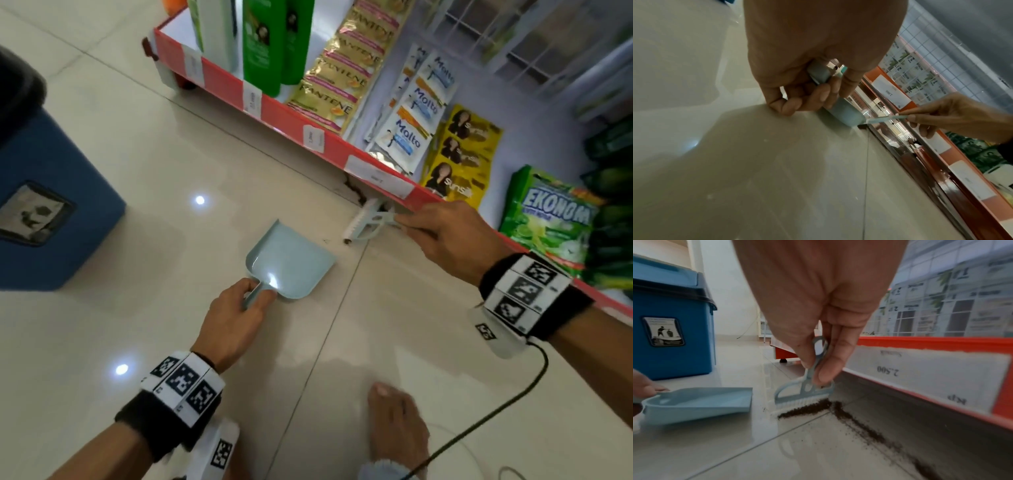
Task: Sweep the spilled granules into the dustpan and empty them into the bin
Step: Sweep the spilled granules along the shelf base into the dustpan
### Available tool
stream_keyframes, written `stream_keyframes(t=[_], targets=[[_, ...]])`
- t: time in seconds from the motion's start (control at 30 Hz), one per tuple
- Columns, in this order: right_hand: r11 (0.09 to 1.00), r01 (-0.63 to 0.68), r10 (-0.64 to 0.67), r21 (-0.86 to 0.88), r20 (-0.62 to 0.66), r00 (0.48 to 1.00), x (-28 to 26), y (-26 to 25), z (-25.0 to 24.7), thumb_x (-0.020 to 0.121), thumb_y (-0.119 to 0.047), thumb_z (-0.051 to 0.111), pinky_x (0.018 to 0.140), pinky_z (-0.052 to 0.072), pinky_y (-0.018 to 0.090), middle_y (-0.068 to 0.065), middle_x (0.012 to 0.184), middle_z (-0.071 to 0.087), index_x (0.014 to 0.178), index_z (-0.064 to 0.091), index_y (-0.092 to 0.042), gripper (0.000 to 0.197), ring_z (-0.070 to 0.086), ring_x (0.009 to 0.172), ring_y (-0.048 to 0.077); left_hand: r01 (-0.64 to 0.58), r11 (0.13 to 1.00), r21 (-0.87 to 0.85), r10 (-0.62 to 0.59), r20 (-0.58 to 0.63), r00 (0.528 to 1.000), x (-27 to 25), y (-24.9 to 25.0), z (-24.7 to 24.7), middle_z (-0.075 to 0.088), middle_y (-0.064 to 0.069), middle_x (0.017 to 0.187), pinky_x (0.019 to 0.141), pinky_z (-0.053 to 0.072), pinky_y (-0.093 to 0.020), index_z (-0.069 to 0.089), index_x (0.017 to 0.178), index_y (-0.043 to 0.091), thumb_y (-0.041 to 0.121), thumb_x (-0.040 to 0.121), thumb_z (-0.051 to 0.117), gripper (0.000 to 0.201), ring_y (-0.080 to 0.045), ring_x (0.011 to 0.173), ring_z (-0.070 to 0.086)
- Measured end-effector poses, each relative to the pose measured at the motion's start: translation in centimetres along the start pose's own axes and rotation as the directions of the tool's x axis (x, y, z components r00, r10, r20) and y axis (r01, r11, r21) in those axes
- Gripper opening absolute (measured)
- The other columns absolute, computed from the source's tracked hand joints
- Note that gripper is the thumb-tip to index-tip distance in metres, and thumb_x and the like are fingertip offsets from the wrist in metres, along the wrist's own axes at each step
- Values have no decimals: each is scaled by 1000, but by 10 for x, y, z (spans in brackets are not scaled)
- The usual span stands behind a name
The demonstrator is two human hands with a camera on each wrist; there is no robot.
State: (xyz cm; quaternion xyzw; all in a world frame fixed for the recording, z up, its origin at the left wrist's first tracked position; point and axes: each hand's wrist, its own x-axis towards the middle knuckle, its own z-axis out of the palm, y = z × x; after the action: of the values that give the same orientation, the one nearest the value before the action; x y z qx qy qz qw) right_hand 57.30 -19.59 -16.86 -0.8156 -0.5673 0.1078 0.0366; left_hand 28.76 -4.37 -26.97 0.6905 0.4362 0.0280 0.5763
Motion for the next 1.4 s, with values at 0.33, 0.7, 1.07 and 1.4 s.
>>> stream_keyframes(t=[0.33, 0.7, 1.07, 1.4], targets=[[987, 60, -57, 149, -21, 998, 44, -35, 43, 100, -16, 52, 73, 52, 38, 12, 90, 70, 120, 70, -13, 27, 63, 79, 27, -67, 987, 145, 87, -141, 986, -17, 0, 7, 56, -14, 60, 51, 33, -27, 59, 78, 0, 51, 87, 55, 51, -11, 50, 40], [971, 153, -111, 184, -222, 969, -23, 14, 31, 93, -14, 65, 65, 53, 29, 4, 89, 73, 115, 73, -12, 23, 64, 71, 15, -2, 991, 130, 23, -158, 987, -18, 2, 16, 43, 1, 56, 51, 30, -24, 58, 81, -5, 56, 79, 55, 61, -5, 47, 33], [975, -204, 188, -83, -168, 968, 58, -38, 52, 100, -12, 43, 76, 58, 38, 11, 104, 68, 119, 61, -11, 25, 69, 92, 31, -26, 988, 151, 53, -177, 983, -6, 36, 49, 35, 9, 46, 50, 29, -28, 39, 59, 15, 44, 88, 66, 49, -11, 46, 31], [967, -214, 237, 140, -174, 956, -45, -6, 44, 99, -15, 51, 59, 47, 38, 16, 77, 65, 105, 71, -7, 22, 60, 70, 34, -31, 994, 102, 45, -141, 989, -9, 35, 63, 37, 13, 41, 48, 27, -23, 44, 62, 13, 47, 87, 65, 47, -6, 40, 33]])
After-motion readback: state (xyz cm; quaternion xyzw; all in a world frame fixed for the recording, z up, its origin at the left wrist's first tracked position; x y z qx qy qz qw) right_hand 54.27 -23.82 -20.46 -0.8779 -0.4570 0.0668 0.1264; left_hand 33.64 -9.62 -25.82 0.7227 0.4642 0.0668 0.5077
